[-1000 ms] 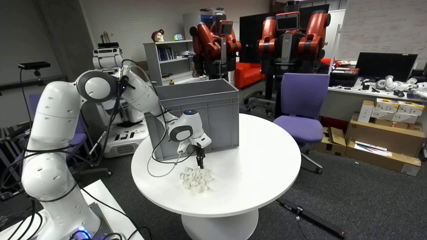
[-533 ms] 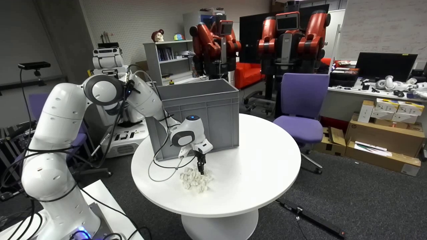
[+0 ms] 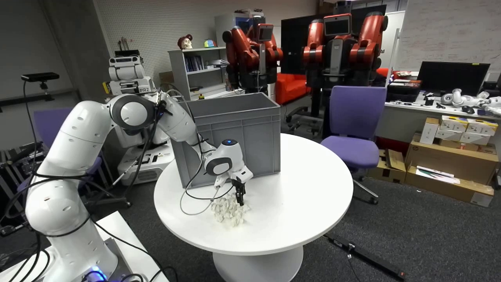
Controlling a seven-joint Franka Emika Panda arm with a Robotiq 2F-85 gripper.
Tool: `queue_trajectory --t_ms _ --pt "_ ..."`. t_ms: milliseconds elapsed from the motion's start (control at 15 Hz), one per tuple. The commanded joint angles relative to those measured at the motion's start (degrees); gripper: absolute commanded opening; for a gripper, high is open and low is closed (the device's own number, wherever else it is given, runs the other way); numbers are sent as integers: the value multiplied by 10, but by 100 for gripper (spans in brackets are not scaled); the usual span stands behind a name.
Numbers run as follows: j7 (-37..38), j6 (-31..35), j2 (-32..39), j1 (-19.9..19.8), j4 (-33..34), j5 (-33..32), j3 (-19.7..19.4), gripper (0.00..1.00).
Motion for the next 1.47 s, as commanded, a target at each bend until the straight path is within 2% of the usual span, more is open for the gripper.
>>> queue_trajectory --t_ms 0,267,333,533,1067,1400 --pt "-1 5 19 9 24 14 -7 60" --pt "-2 -1 12 13 21 12 -10 30" --pt "-2 0 4 14 15 12 -12 20" --pt "-9 5 -30 5 -5 19 -10 0" --pt "-20 -5 -99 -13 -30 28 -16 0" --pt "-18 9 -198 -24 -87 39 -25 0"
